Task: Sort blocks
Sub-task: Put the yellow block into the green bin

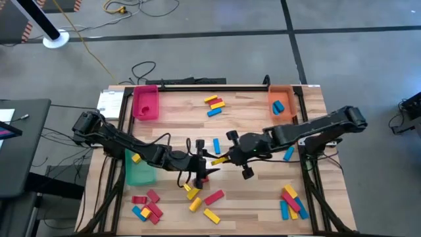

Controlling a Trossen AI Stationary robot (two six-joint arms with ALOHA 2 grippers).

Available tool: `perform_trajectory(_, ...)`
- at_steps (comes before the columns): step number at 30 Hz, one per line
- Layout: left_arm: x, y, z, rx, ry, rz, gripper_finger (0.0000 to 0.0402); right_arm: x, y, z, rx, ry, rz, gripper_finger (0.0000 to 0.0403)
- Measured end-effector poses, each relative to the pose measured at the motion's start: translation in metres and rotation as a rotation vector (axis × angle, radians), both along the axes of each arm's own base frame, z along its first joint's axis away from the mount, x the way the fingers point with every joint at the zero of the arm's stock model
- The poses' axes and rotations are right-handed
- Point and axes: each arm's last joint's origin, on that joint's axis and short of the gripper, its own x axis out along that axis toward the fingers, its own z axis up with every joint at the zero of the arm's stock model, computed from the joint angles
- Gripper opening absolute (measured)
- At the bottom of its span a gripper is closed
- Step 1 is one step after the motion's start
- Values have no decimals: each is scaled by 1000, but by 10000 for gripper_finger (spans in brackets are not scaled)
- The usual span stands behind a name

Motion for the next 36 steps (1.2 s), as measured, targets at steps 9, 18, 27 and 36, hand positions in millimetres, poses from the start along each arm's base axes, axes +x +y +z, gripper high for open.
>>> perform_trajectory(9,-5,-18,14,88,-140,46,167,-3,11,8,-39,-66,-29,41)
perform_trajectory(18,-10,-26,20,143,-183,159,167,-1,10,11,-49,-97,-59,42)
perform_trajectory(27,-14,-28,28,176,-208,250,167,-1,10,-3,-34,-7,-86,42)
perform_trajectory(36,-16,-36,27,200,-195,215,167,-1,14,-2,-36,-30,-55,42)
